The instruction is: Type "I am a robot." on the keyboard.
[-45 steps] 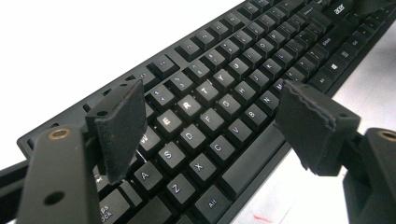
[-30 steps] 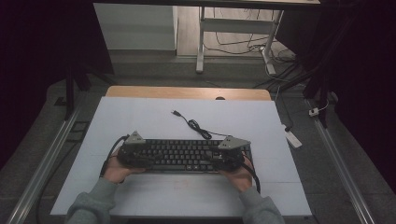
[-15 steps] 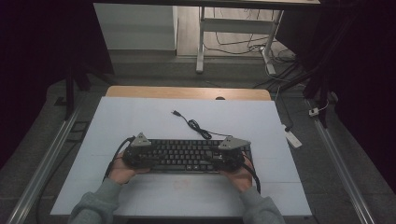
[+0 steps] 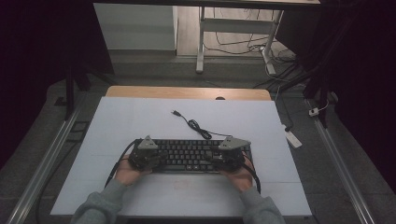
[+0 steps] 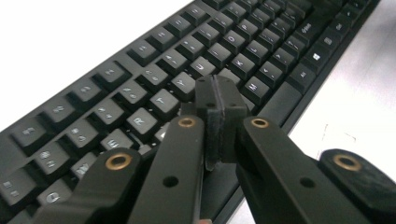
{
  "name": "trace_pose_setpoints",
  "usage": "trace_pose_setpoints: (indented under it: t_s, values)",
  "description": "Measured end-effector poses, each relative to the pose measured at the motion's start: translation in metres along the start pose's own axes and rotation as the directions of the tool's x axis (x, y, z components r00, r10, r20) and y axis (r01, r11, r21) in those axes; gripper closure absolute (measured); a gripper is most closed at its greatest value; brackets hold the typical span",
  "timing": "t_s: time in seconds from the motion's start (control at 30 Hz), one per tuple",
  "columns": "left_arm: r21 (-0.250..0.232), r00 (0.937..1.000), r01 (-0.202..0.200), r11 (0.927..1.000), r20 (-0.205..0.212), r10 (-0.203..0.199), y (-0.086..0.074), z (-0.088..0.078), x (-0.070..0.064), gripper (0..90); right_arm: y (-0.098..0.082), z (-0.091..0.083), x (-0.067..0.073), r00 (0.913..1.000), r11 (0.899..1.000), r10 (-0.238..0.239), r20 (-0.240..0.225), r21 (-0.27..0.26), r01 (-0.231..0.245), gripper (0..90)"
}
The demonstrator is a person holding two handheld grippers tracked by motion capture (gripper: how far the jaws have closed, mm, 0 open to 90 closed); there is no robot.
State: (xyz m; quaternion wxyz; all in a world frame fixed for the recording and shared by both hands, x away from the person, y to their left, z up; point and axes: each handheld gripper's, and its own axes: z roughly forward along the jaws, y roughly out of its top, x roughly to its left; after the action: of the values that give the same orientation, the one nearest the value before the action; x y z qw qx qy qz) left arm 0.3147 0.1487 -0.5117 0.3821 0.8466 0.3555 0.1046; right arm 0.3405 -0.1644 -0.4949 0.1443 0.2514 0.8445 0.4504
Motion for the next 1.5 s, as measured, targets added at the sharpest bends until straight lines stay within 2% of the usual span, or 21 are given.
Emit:
trace_pose_setpoints:
  t_s: [0.33,0.8,0.87,1.07,1.17,1.33,1.5]
  values:
    - [0.039,0.9996,-0.027,0.9989,0.005,0.027,0.0,0.012,-0.006,89.0,0.0,0.0,0.0,1.0,1.0,0.0,0.001,0.001,0.0,54.4]
    - [0.05,0.9997,-0.024,0.9985,0.004,0.024,0.0,0.014,-0.007,89.0,0.0,0.0,0.0,1.0,1.0,0.0,0.004,0.004,0.0,54.1]
    - [0.064,0.9995,-0.03,0.9975,0.006,0.03,-0.001,0.016,-0.007,89.0,0.0,0.0,0.0,1.0,1.0,0.0,0.004,0.004,0.0,54.1]
    - [0.054,0.9995,-0.031,0.9981,0.003,0.031,-0.001,0.015,-0.007,89.0,0.0,0.0,0.0,1.0,1.0,0.0,0.005,0.004,0.0,54.0]
    - [0.01,0.9998,-0.02,0.9998,0.001,0.02,0.001,0.007,-0.005,88.2,0.0,0.0,0.0,1.0,1.0,0.0,0.006,0.002,0.0,54.0]
    - [-0.058,1.0,0.009,0.9983,-0.004,-0.009,0.002,-0.011,0.0,76.1,0.0,-0.001,-0.001,1.0,1.0,0.002,0.005,0.001,-0.002,54.0]
    - [-0.098,0.9979,0.05,0.9939,-0.036,-0.054,-0.001,-0.026,0.007,51.3,-0.001,-0.001,0.0,1.0,1.0,0.001,0.006,0.004,-0.001,53.9]
